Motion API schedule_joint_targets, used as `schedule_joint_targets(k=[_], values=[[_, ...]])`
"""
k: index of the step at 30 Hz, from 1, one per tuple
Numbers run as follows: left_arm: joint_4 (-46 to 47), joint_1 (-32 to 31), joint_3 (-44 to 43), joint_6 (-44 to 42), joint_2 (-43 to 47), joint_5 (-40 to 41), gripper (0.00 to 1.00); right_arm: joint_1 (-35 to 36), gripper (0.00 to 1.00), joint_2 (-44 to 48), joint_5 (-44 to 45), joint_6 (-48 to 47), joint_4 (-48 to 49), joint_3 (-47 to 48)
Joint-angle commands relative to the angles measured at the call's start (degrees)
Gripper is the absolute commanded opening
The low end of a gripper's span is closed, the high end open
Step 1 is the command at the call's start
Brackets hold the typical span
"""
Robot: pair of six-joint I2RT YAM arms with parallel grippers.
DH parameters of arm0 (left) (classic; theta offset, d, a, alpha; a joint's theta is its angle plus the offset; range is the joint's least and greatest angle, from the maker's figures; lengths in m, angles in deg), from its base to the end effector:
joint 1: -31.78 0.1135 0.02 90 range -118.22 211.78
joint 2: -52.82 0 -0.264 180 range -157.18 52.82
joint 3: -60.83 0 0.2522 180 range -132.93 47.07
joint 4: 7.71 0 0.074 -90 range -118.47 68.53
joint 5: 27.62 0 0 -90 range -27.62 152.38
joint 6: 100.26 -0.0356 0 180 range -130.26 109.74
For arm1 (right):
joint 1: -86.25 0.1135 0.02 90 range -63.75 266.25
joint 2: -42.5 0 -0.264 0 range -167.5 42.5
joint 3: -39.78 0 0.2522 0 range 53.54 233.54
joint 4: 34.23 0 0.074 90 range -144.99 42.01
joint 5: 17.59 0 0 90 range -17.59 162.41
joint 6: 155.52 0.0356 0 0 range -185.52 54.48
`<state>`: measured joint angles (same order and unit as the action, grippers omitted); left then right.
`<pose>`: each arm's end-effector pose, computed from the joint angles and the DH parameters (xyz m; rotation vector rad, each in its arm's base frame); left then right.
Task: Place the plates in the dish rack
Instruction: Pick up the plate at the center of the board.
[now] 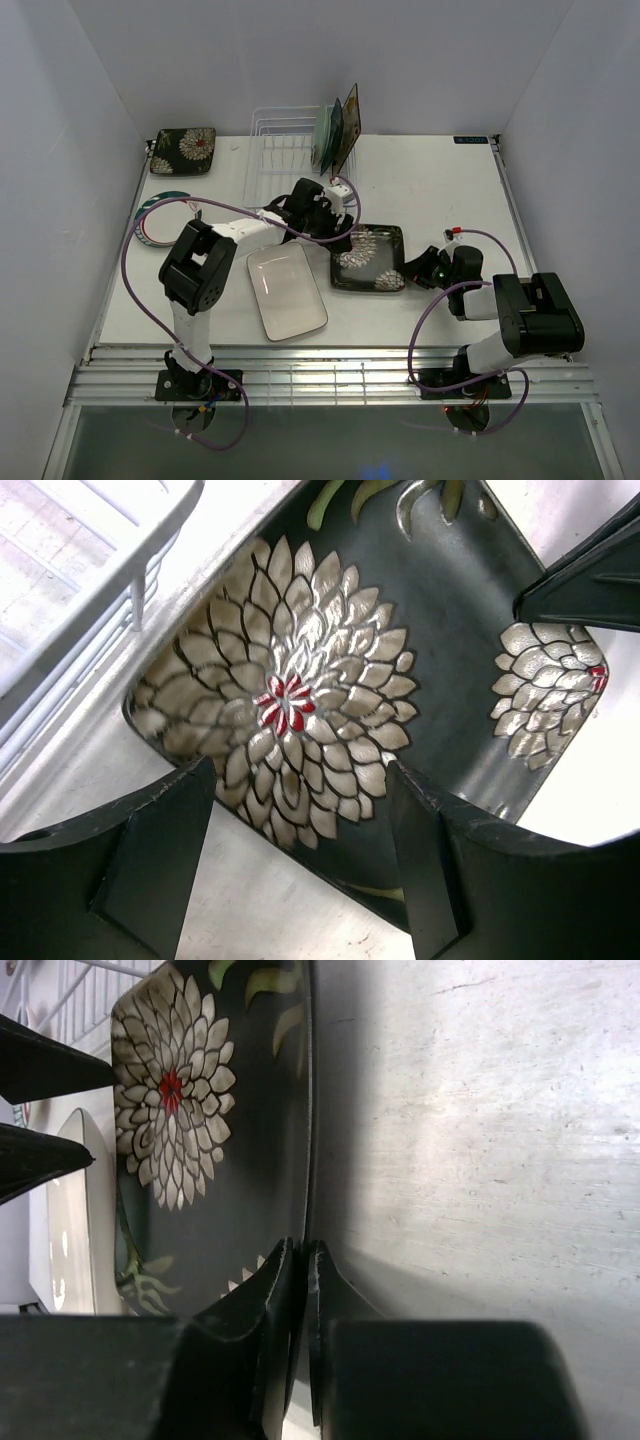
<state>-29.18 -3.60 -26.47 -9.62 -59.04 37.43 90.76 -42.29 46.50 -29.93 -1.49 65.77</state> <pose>0.3349 -0.2563 0.1772 0.9290 2.2457 -0.8114 0.2200 0.0330 0.1141 0.2686 2.0766 0.8914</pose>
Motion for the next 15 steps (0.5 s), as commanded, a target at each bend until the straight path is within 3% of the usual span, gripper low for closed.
schedule_joint_targets(k=[1, 8, 15], values=[[0.32, 0.13, -0.2, -1.08, 2.96, 0.16, 0.79, 0.14, 0.08, -0.72, -2.56, -0.09, 3.68, 1.74], [-2.49, 0.13, -2.05, -5.12, 5.5, 0.51, 0.82, 0.5, 0.08, 3.31, -0.37, -2.72, 0.45, 0.52], [-5.47, 0.04, -4.15, -8.81, 10.16, 1.66, 0.88, 1.55, 0.08, 17.63, 6.82, -7.64, -10.7, -0.28]])
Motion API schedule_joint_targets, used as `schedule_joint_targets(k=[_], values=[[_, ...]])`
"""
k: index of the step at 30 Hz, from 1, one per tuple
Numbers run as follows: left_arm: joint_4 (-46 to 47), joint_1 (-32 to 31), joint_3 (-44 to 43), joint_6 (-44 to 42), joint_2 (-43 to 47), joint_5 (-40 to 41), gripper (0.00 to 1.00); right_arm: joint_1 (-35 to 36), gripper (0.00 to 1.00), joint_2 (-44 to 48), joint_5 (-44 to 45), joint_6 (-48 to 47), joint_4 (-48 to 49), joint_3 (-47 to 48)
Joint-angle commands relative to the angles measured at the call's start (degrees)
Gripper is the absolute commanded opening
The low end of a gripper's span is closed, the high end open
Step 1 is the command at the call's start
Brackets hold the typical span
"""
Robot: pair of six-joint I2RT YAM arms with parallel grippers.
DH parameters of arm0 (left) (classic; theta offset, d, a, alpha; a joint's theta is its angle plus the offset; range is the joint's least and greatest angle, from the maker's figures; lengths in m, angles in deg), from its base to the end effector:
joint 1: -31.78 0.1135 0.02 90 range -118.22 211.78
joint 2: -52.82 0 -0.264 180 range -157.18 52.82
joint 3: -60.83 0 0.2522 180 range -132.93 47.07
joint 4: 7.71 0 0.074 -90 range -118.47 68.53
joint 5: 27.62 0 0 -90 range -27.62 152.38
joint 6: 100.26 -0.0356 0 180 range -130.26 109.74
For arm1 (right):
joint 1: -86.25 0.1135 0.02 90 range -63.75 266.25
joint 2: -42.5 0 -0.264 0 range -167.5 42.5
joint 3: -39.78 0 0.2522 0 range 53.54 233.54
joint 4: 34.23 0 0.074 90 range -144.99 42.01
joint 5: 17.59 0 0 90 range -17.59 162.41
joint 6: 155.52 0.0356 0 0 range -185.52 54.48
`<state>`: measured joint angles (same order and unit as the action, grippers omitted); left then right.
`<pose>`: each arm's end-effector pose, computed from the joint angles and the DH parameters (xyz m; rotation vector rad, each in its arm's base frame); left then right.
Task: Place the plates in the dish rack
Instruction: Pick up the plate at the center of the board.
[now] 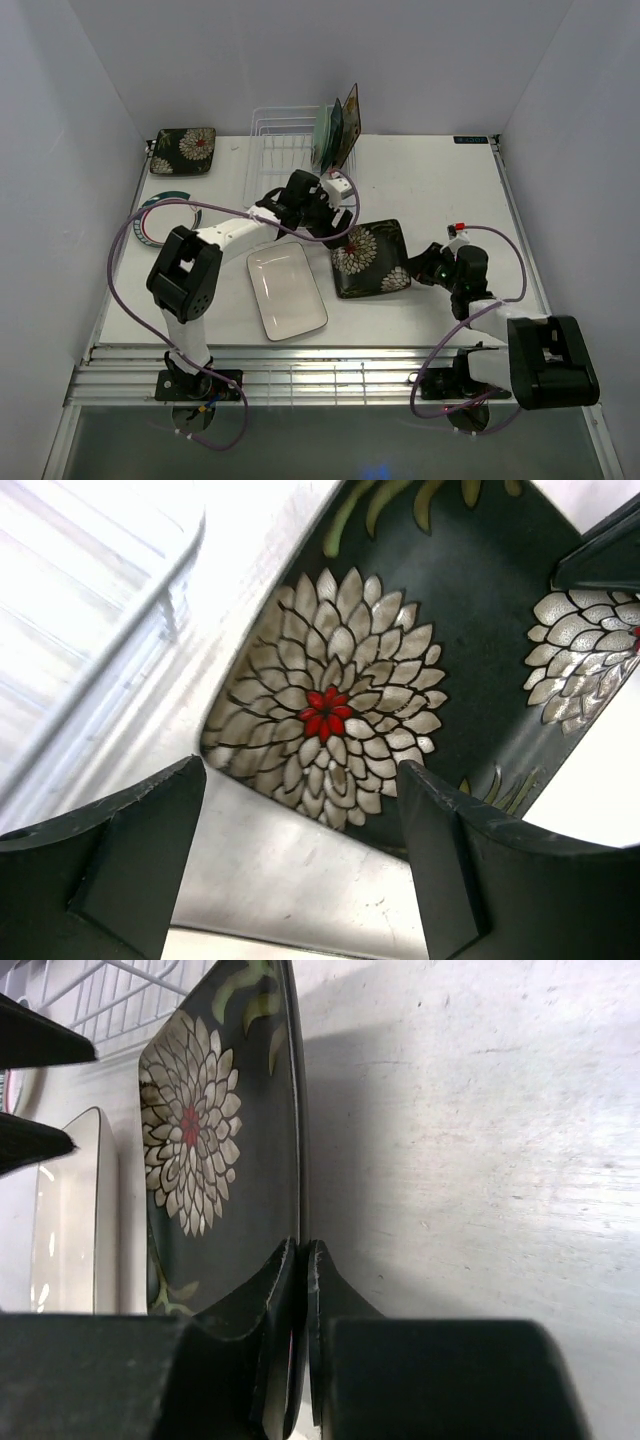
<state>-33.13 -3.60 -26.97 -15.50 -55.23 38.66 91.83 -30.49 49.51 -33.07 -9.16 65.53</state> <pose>0.3284 -0.2507 0.2010 1.0245 2.1772 -0.7401 0.2105 0.0345 0.1405 0.1997 2.0076 0.8207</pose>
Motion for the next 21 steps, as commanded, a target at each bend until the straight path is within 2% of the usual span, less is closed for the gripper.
schedule_joint_targets(k=[1, 5, 10, 13, 15, 17, 18, 21], values=[[-2.13, 0.13, -4.44, -3.9, 6.71, 0.61, 0.88, 0.92, 0.08, 7.76, 4.78, -4.93, -4.45, -0.12], [-6.08, 0.13, -9.1, -7.41, 7.41, 2.09, 0.88, 2.41, 0.08, 17.68, 9.53, -6.08, -10.96, -0.12], [-10.91, 0.04, -16.46, -17.95, 6.72, -1.58, 0.92, 3.9, 0.08, 20.69, 10.76, -6.69, -14.04, 0.58], [-19.43, 0.04, -25.41, -28.13, 3.82, -7.28, 0.92, 5.05, 0.08, 21.4, 11.47, -7.04, -14.66, 0.93], [-24.97, 0.04, -28.08, -37.27, 1.62, -12.71, 0.92, 6.36, 0.08, 22.1, 12.43, -7.4, -15.54, 1.37], [-28.66, -0.22, -28.44, -44.3, 1.87, -16.6, 0.93, 7.42, 0.08, 22.89, 13.4, -8.01, -16.93, 2.16], [-29.2, -0.31, -27.66, -51.21, 2.49, -18.44, 0.93, 8.55, 0.08, 23.15, 14.36, -8.19, -17.21, 2.51], [-29.12, -1.27, -24.23, -57.76, 4.16, -21.8, 0.98, 10.75, 0.08, 24.56, 16.47, -8.89, -19.66, 4.27]])
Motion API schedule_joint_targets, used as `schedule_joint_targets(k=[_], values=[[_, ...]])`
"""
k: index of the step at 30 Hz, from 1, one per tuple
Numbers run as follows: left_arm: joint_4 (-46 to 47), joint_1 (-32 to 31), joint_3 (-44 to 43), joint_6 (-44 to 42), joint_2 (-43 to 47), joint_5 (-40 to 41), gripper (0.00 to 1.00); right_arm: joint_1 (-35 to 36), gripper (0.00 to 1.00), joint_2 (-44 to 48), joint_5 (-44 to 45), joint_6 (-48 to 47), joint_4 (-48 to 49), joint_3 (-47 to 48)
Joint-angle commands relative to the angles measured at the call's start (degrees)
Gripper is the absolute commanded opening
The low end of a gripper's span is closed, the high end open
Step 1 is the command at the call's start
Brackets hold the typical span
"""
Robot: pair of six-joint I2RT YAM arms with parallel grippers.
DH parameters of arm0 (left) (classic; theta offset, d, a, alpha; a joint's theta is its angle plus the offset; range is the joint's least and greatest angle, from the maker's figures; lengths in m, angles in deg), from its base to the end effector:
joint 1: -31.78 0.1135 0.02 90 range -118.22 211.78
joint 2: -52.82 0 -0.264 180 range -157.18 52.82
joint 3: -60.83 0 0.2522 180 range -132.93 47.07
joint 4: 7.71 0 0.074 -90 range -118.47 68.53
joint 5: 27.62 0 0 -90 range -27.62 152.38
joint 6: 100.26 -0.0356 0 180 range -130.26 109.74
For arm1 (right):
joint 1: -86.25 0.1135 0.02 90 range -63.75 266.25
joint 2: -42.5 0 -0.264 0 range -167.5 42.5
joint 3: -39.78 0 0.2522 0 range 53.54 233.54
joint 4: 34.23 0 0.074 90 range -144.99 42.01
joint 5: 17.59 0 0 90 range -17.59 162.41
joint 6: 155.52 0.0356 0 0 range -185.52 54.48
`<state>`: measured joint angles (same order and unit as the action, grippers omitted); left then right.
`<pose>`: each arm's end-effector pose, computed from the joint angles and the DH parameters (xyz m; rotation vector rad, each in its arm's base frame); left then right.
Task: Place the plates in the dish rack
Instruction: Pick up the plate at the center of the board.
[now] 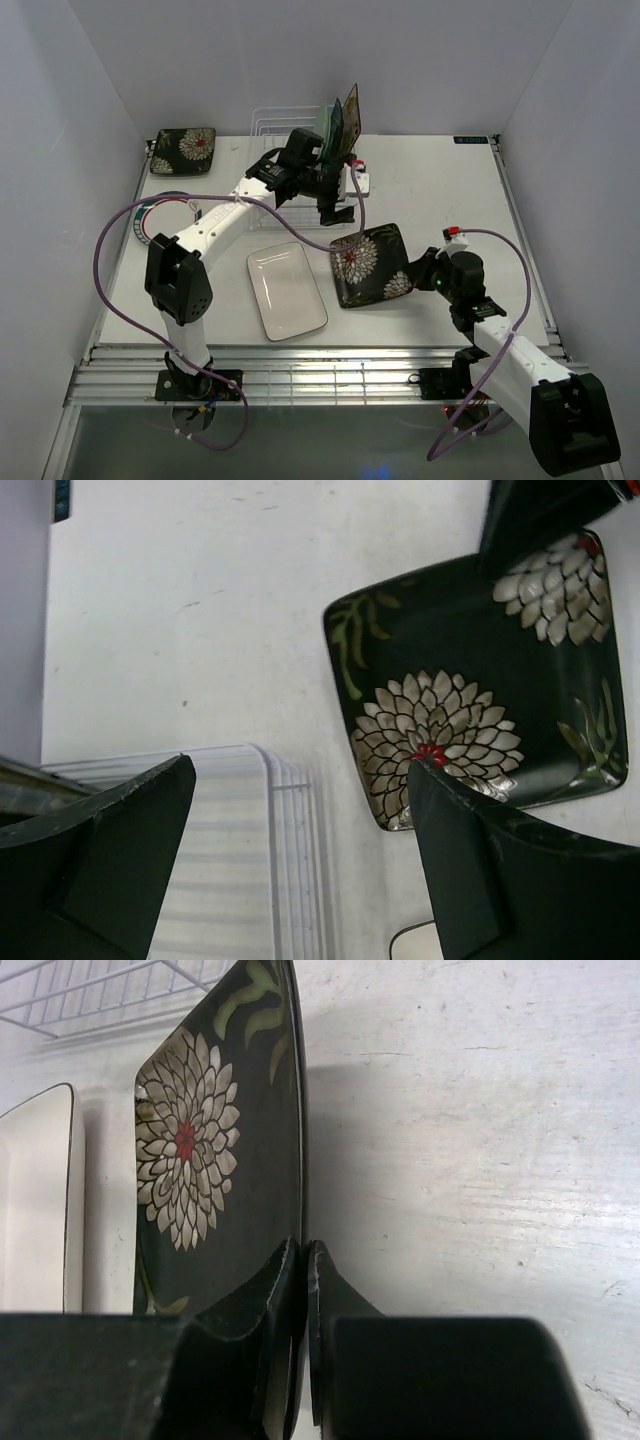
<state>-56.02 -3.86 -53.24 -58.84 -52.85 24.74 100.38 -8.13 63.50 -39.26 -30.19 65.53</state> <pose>0.3280 -0.2619 0.3390 1.6867 1.3581 -0.6116 0.1765 0.0501 0.1726 0.1033 1.9776 0.6152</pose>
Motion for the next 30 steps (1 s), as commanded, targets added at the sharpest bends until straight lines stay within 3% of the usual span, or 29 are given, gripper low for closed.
schedule_joint_targets(k=[1, 12, 20, 26, 30], values=[[-6.24, -1.62, 2.14, -14.96, 1.69, -8.14, 0.98, 2.83, 0.08, 2.55, 3.1, -2.97, 0.57, 4.88], [-7.55, -3.65, 0.74, -16.64, -1.99, -12.19, 0.98, 11.0, 0.08, 8.27, 9.34, -6.4, -3.57, 9.63], [-14.13, -5.05, -8.48, -18.22, -11.65, -12.1, 0.98, 14.78, 0.08, 7.22, 12.24, -9.12, -2.6, 10.51], [-15.55, -6.73, -17.96, -13.92, -17.37, -7.88, 0.98, 18.03, 0.08, 6.77, 14.88, -10.79, -2.25, 11.65], [-16.43, -6.73, -19.92, -13.39, -19.14, -6.74, 0.98, 18.91, 0.08, 8.09, 16.29, -11.32, -2.25, 11.39]])
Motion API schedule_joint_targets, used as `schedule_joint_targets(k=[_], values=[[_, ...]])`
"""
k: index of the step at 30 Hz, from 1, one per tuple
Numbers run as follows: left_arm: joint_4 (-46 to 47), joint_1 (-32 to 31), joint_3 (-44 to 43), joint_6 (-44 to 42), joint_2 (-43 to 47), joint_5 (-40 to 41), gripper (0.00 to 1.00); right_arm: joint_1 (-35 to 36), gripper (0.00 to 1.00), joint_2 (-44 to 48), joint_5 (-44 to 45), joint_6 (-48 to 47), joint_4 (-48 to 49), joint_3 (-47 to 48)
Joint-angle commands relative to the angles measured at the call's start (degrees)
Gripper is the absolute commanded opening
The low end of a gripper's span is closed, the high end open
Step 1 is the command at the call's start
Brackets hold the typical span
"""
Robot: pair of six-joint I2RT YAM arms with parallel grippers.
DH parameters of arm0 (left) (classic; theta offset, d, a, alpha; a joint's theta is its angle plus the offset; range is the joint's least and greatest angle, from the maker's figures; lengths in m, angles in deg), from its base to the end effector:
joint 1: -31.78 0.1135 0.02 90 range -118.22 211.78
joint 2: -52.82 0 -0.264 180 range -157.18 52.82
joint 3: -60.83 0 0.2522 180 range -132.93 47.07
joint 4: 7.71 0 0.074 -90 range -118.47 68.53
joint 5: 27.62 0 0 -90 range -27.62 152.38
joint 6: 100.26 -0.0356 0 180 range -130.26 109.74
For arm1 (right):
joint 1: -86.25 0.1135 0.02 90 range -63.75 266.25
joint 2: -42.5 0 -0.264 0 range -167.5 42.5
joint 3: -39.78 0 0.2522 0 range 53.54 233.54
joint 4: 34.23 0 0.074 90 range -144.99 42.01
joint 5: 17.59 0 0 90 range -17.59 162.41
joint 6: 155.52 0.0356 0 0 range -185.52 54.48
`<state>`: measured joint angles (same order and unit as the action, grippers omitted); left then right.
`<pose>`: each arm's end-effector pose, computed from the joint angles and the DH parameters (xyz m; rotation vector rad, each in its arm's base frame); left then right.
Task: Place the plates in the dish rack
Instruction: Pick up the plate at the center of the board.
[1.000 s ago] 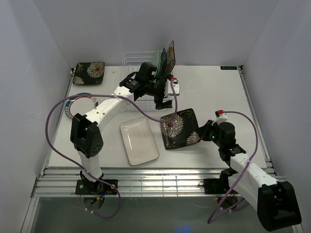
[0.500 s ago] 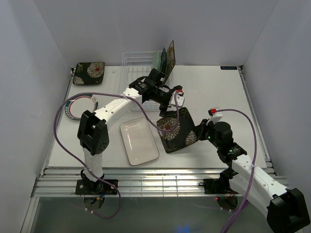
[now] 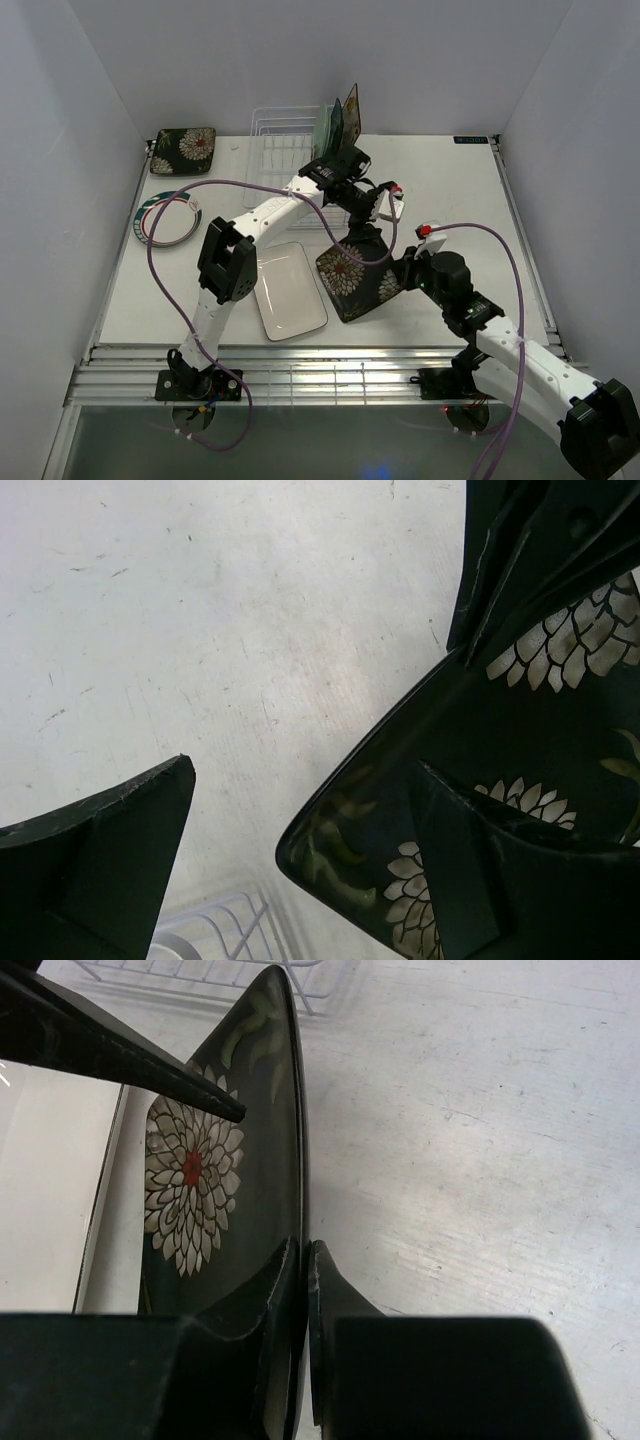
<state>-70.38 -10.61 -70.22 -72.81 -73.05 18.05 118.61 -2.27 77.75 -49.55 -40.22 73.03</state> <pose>0.3372 -0.3415 0.2663 2.0236 1.2042 -0.8186 0.1573 0.0957 0.2161 -0.2069 1.8934 0.4903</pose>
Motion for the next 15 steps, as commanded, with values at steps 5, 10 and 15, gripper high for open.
schedule_joint_targets(k=[5, 10, 15], values=[[-3.03, 0.2, -2.15, 0.23, 1.76, -0.31, 0.98, 1.04, 0.08, 4.78, 2.13, -1.46, 8.57, 2.93], [-5.49, 0.73, -3.02, 0.05, 2.11, -0.66, 0.97, 1.3, 0.08, 4.87, 2.04, -1.64, 8.75, 2.75], [-6.47, 6.08, -3.99, 2.86, 2.9, -10.82, 0.97, 1.39, 0.08, 5.57, 2.22, -1.64, 9.37, 1.87]])
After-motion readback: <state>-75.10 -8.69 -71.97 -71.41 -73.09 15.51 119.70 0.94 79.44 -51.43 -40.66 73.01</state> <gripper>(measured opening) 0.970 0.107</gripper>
